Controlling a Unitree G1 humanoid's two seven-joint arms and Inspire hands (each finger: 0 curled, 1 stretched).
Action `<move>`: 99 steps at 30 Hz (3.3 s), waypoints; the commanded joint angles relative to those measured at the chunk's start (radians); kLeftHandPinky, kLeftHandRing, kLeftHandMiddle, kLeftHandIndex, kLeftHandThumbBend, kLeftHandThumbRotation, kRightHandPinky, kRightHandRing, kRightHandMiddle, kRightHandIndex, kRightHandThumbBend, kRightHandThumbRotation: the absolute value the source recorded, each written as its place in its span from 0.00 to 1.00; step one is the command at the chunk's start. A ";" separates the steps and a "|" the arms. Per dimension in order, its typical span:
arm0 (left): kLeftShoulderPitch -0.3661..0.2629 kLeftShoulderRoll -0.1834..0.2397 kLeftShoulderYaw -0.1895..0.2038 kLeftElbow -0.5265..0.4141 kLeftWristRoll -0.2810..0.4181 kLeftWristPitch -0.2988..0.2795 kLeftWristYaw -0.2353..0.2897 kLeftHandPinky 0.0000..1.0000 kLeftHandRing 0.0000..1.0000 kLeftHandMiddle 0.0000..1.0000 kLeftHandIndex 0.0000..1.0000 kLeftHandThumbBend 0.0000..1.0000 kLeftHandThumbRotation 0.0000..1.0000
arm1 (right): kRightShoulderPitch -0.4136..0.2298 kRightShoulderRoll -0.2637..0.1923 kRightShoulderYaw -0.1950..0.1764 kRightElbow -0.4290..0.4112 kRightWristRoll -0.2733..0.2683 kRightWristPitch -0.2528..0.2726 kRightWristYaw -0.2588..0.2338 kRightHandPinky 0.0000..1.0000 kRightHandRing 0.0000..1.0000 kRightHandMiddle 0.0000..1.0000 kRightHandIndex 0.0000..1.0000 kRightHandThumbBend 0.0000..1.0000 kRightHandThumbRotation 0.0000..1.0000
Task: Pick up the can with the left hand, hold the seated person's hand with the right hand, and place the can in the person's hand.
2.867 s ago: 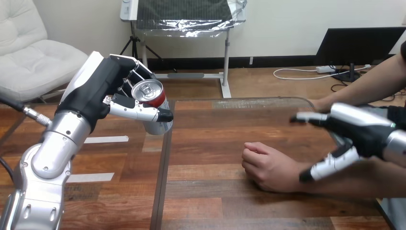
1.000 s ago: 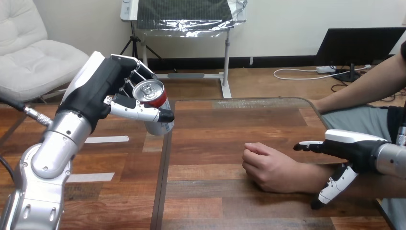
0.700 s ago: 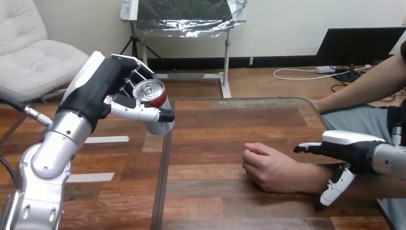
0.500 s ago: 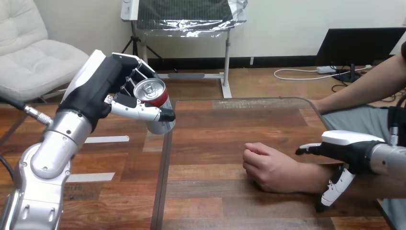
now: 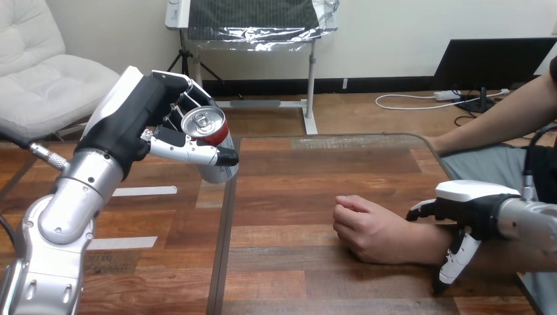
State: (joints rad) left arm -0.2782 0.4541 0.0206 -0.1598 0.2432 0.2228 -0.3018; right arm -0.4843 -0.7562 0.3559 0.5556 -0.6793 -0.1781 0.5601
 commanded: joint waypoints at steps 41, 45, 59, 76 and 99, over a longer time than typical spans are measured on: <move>-0.079 0.018 0.042 -0.064 -0.028 0.015 0.006 0.28 0.33 0.38 0.39 0.81 0.00 | 0.053 0.106 0.111 0.018 -0.077 -0.029 -0.140 0.47 0.61 0.68 0.72 1.00 0.26; -0.081 0.017 0.042 -0.061 -0.033 0.015 0.007 0.28 0.33 0.38 0.39 0.81 0.00 | 0.056 0.106 0.120 0.010 -0.091 -0.019 -0.149 0.43 0.57 0.65 0.70 1.00 0.25; -0.080 0.019 0.041 -0.060 -0.030 0.012 0.015 0.27 0.33 0.38 0.39 0.82 0.00 | 0.066 0.111 0.122 0.016 -0.080 -0.032 -0.166 0.38 0.47 0.56 0.62 0.96 0.18; -0.080 0.020 0.042 -0.058 -0.035 0.012 0.014 0.27 0.33 0.38 0.39 0.81 0.00 | 0.066 0.131 0.111 0.067 -0.037 -0.050 -0.190 0.23 0.30 0.40 0.49 0.92 0.02; -0.082 0.023 0.044 -0.048 -0.039 -0.001 0.016 0.27 0.32 0.37 0.39 0.80 0.00 | 0.045 0.135 0.092 0.102 -0.002 -0.014 -0.170 0.26 0.33 0.42 0.45 0.88 0.00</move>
State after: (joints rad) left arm -0.2782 0.4551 0.0351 -0.1719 0.2071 0.2458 -0.3033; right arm -0.4834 -0.6712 0.4089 0.6056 -0.6835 -0.2086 0.3604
